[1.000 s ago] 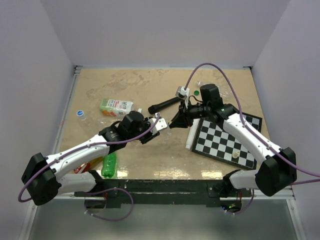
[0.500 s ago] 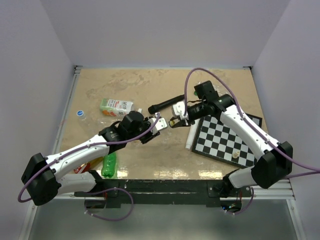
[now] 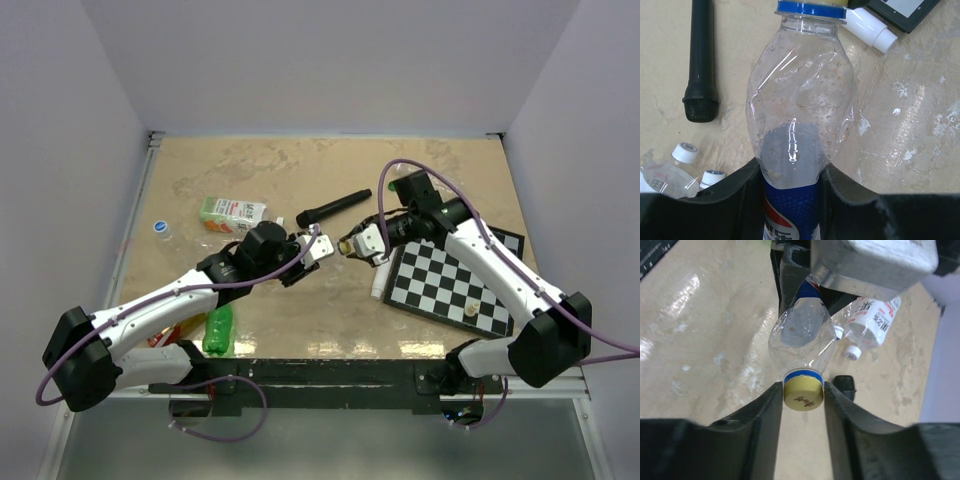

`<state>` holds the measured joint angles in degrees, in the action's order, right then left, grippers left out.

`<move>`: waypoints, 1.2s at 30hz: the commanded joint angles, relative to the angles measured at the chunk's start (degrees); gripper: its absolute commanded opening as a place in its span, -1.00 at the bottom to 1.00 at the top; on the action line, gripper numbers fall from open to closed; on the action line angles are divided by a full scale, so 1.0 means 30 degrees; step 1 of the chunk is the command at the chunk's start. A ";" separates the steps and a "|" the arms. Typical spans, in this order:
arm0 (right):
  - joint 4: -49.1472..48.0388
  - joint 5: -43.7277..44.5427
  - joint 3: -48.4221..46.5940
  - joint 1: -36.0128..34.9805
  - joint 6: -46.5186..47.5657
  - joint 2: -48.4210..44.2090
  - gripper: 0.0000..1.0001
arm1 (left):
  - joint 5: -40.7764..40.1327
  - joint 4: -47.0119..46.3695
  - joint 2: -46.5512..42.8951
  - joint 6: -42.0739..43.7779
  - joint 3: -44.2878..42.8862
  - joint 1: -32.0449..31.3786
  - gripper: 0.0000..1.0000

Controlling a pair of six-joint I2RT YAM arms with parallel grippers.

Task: Unscrew the bottle caps
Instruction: Unscrew the bottle cap from the plastic bottle.

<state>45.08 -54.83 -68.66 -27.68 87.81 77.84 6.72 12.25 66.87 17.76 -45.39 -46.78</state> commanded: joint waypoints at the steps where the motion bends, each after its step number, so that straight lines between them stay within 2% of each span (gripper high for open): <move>1: -0.0672 -0.0561 0.0155 0.0291 -0.4009 -0.0957 -0.01 | 0.0514 -0.0246 -0.0552 0.0174 -0.0076 -0.0079 -1.00; 7: 0.1816 -0.0503 -0.1747 0.0700 -0.6326 -0.0811 0.22 | 0.0455 -0.0217 -0.0552 0.0174 -0.0076 -0.0050 -1.00; 11: 0.1149 -0.0094 -0.2132 0.1257 -1.0333 -0.1132 0.22 | 0.0484 -0.0275 -0.0552 0.0116 -0.0077 -0.0079 -1.00; 13: -0.0806 -0.0006 -0.1550 0.1492 -1.4216 -0.1541 0.25 | 0.0513 -0.0275 -0.0552 0.0086 -0.0076 -0.0079 -1.00; 15: -0.3560 0.0083 -0.0438 0.1522 -1.8993 -0.2039 0.39 | 0.0543 -0.0304 -0.0523 0.0028 -0.0135 -0.0050 -1.00; 17: -0.5671 0.0317 0.0471 0.1493 -2.2368 -0.2421 0.58 | 0.0485 -0.0304 -0.0581 -0.0030 -0.0164 -0.0079 -1.00; 18: -0.6203 0.0317 0.0650 0.1493 -2.3313 -0.2422 0.59 | 0.0484 -0.0304 -0.0552 -0.0031 -0.0135 -0.0079 -1.00; 22: -0.6122 0.0406 0.0652 0.1493 -2.3967 -0.1663 0.60 | 0.0367 -0.0304 -0.0581 -0.0060 -0.0135 -0.0050 -1.00; 31: -0.6091 0.1136 0.0798 0.0790 -2.4495 0.0008 0.47 | 0.0338 -0.0304 -0.0523 -0.0060 -0.0164 -0.0050 -1.00; 34: -0.5975 0.1225 0.0652 0.0615 -2.4583 0.0447 0.40 | 0.0308 -0.0333 -0.0523 -0.0089 -0.0135 -0.0050 -1.00; 36: -0.5741 0.1109 0.0506 0.0526 -2.4408 0.0565 0.27 | 0.0250 -0.0334 -0.0494 -0.0060 -0.0135 -0.0050 -1.00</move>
<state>28.62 -51.75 -66.19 -25.45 15.92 79.42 7.25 12.49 66.81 17.72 -45.39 -46.92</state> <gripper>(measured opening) 0.693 0.420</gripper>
